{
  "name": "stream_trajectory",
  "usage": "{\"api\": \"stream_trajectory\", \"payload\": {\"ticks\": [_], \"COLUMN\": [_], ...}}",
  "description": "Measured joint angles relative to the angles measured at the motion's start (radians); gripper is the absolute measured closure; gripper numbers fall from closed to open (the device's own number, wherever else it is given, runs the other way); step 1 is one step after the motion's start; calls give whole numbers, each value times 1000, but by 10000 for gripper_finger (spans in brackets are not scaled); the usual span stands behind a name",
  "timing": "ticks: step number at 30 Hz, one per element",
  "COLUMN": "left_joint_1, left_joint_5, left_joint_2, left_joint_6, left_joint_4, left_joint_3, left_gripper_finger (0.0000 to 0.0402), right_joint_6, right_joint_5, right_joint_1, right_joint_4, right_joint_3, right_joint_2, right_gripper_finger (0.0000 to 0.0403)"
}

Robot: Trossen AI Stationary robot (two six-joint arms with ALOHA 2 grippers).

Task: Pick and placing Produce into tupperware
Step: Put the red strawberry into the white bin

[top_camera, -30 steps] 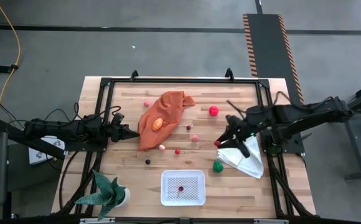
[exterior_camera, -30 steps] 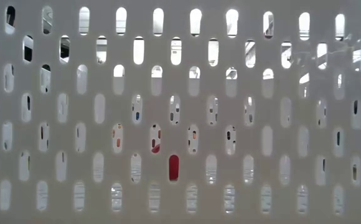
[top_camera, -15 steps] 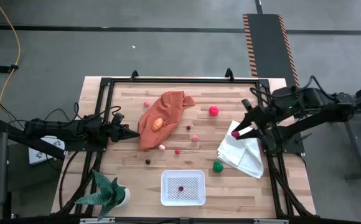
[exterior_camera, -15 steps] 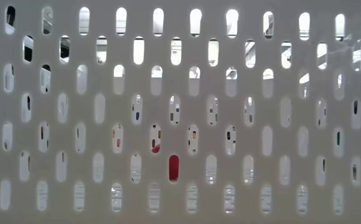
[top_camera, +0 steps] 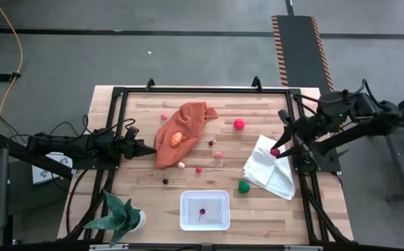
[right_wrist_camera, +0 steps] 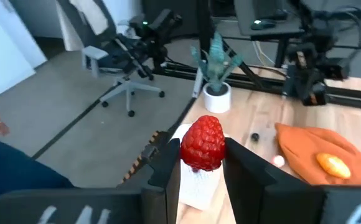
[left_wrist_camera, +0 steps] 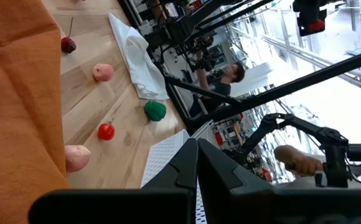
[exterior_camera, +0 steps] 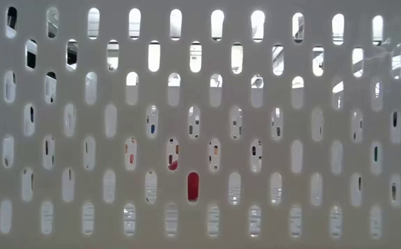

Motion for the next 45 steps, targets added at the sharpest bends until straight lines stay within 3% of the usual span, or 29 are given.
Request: {"api": "stream_trajectory", "payload": {"ticks": [10, 29, 41, 45], "left_joint_1": [0, 0, 0, 0], "left_joint_5": [0, 0, 0, 0], "left_joint_2": [0, 0, 0, 0], "left_joint_6": [0, 0, 0, 0], "left_joint_4": [0, 0, 0, 0], "left_joint_3": [0, 0, 0, 0], "left_gripper_finger": [401, 401, 401, 401], "right_joint_6": [16, 172, 331, 349], "right_joint_5": [12, 500, 622, 643], "right_joint_1": [195, 564, 620, 621], "right_joint_4": [55, -27, -14, -43], "right_joint_3": [0, 0, 1, 68], "right_joint_2": [72, 204, 331, 416], "right_gripper_finger": [315, 315, 315, 315]}}
